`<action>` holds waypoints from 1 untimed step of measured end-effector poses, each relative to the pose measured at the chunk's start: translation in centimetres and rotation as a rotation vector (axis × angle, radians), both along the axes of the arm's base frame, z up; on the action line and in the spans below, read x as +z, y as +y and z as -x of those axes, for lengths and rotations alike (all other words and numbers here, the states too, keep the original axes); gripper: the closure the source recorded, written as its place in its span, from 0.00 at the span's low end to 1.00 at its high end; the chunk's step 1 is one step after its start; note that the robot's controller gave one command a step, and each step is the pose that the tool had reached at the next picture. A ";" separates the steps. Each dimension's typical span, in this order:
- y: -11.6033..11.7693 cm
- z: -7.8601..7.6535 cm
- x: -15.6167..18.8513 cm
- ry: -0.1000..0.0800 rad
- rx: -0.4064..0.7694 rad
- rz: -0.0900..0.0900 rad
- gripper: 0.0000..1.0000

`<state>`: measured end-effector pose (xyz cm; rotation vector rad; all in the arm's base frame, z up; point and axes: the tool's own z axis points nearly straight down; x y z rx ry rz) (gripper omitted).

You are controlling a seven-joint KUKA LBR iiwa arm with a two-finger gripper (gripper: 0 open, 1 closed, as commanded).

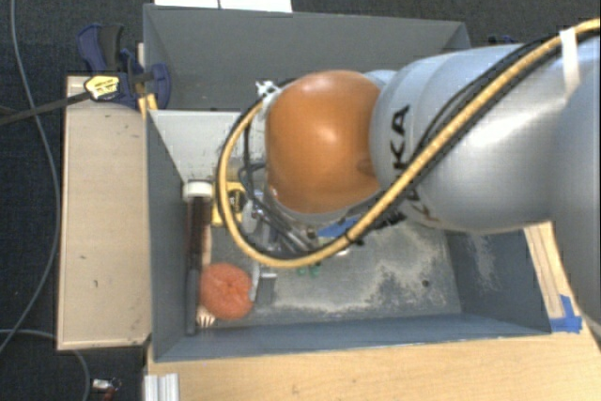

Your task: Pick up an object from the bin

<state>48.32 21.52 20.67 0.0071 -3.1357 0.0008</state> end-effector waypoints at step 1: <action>-0.1 -0.2 0.4 -0.008 -0.005 -0.002 0.00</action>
Offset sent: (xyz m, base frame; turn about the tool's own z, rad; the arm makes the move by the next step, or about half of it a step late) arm -0.0060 0.0380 -0.1367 -0.1779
